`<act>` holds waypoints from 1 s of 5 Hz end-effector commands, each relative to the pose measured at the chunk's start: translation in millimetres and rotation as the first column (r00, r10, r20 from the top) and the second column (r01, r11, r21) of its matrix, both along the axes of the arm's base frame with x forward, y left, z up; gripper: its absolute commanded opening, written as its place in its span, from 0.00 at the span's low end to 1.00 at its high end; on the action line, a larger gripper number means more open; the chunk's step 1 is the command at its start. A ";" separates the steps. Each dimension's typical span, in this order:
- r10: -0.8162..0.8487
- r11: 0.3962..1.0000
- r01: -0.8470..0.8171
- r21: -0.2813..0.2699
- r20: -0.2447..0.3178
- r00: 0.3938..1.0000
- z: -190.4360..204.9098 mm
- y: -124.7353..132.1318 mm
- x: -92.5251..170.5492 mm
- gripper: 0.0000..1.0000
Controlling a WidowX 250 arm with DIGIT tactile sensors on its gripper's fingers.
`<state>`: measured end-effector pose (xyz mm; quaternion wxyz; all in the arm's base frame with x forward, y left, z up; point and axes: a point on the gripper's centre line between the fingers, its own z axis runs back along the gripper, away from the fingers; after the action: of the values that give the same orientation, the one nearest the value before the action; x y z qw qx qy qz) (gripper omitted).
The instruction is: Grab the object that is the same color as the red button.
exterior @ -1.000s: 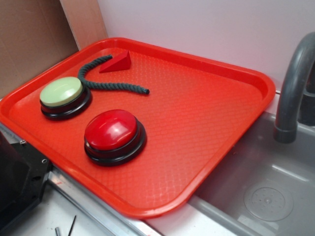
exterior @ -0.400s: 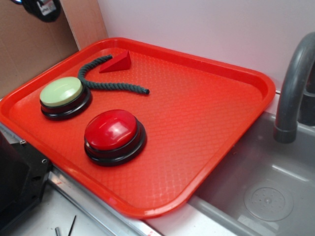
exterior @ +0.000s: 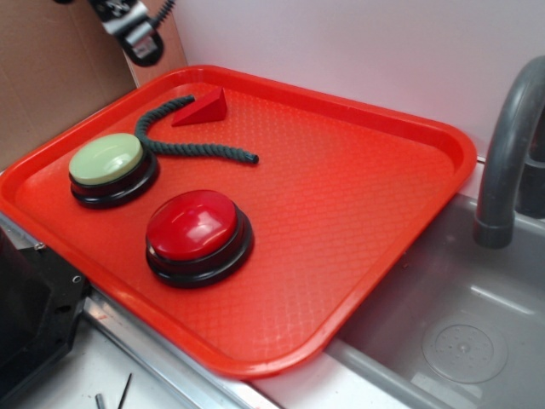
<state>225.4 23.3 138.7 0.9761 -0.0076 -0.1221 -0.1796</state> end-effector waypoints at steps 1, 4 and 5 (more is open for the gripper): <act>0.014 0.999 -0.016 0.044 0.031 0.999 -31.0 40.7 58.0 1.00; -0.025 0.994 0.025 0.110 0.000 1.000 -76.0 75.9 93.2 1.00; -0.051 0.993 0.054 0.102 -0.035 0.998 -93.3 81.5 97.2 1.00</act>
<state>311.4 99.9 25.5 0.9757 0.0177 -0.0657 -0.2083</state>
